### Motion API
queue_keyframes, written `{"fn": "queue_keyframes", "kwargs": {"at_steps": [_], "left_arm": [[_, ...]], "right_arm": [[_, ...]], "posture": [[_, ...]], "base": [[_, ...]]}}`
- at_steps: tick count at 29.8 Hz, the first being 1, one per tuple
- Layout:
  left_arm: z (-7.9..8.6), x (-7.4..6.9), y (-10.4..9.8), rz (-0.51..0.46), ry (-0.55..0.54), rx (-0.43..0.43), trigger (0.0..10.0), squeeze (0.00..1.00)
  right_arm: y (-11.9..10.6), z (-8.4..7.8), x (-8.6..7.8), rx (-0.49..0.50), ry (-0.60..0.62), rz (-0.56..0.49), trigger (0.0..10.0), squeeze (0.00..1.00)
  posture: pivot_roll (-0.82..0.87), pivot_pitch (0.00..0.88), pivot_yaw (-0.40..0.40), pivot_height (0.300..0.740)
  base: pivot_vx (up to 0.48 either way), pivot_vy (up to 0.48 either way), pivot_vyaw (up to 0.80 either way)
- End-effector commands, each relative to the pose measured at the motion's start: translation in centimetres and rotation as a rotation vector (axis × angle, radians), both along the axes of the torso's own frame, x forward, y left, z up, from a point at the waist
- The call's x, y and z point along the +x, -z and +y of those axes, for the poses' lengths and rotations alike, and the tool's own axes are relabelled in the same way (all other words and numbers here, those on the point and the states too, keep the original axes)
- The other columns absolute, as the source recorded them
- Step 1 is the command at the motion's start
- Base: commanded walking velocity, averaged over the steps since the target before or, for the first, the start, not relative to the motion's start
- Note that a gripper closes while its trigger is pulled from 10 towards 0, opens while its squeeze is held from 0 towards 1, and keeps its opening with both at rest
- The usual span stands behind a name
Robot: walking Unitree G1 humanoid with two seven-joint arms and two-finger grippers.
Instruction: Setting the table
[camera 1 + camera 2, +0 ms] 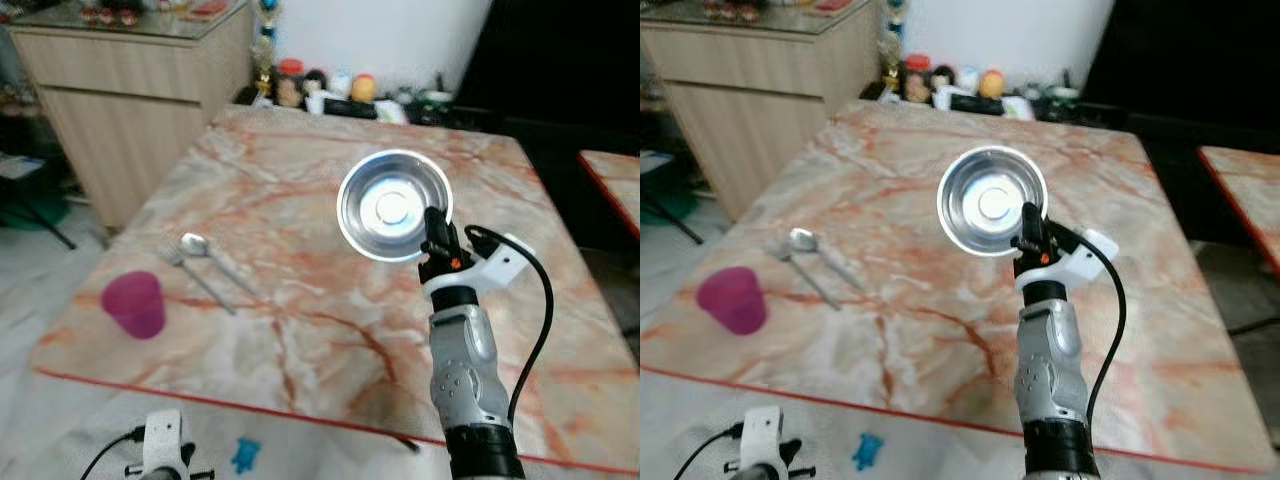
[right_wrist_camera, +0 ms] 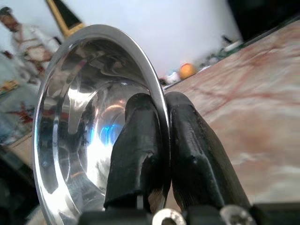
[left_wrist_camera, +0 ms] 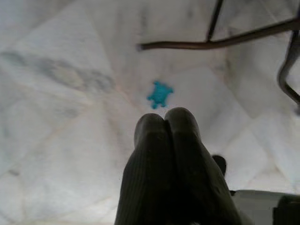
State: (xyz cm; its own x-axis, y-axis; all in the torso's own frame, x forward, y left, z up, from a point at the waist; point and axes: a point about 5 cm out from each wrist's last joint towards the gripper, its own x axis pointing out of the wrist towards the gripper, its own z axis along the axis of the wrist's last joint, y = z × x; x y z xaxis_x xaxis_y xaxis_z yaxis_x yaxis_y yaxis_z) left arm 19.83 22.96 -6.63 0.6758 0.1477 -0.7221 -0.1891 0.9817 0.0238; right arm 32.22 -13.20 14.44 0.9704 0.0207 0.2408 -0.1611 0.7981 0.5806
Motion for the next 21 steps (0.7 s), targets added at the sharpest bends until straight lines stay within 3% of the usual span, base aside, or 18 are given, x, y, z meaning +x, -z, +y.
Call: {"fn": "queue_keyframes", "kwargs": {"at_steps": [1,21], "left_arm": [[-0.24,0.07,0.01,-0.002,0.006,0.001,10.0,0.0],[-0.75,0.66,-0.23,-0.025,0.015,0.003,10.0,0.0]], "right_arm": [[-0.86,-0.01,0.14,-0.003,0.005,-0.034,10.0,0.0],[-0.69,-0.06,0.22,-0.014,0.007,-0.015,10.0,0.0]], "posture": [[0.11,0.029,-0.086,0.74],[0.11,0.033,-0.086,0.74]], "base": [[0.0,-0.262,0.0],[0.0,-0.26,0.0]]}}
